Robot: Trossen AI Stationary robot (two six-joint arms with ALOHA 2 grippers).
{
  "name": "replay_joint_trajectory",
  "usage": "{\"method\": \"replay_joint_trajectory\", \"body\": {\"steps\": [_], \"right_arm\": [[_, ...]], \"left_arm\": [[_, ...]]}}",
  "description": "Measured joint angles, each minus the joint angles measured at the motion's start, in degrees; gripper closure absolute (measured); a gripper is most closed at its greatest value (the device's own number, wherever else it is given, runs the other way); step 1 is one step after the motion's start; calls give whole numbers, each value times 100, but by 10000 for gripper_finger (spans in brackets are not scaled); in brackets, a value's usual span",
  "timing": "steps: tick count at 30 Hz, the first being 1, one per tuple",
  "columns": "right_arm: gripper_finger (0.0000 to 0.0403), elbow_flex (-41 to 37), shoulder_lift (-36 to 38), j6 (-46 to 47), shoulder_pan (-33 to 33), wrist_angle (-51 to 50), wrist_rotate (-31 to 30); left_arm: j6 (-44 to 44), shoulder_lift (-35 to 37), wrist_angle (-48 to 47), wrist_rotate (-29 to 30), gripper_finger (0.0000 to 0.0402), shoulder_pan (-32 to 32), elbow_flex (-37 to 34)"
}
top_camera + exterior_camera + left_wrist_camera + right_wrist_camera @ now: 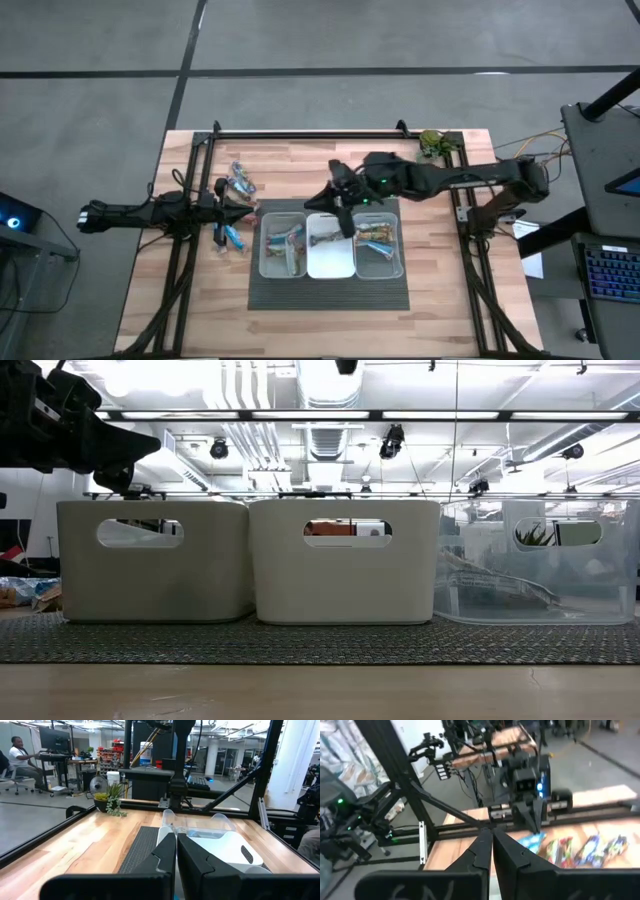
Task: Pick and place Granola Bars by type
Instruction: Put the top blue granola bar into the white bin
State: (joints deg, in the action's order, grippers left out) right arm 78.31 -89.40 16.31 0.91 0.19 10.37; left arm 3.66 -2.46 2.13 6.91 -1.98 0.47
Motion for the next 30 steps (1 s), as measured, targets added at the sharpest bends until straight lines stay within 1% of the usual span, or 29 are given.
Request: {"method": "replay_joint_trajectory", "body": {"steps": [3,6,14,21,27,30], "right_arm": [[394,-72,276,-292,-11,10,13],[394,-212,538,-324,-44,11,13],[394,-965,1347,-396,-187,45,13],[394,-2095,2194,-963,-205,320,17],[394,-3101,2783,-1120,-290,573,13],[394,-3550,3058,-1122,-371,904,15]], "left_arm": [[1,0,0,-2,402,0,0],[2,0,0,-1,402,0,-1],[2,0,0,0,402,0,-2],[0,0,0,-2,402,0,-2],[1,0,1,0,402,0,-1],[1,2,0,1,402,0,0]]}}
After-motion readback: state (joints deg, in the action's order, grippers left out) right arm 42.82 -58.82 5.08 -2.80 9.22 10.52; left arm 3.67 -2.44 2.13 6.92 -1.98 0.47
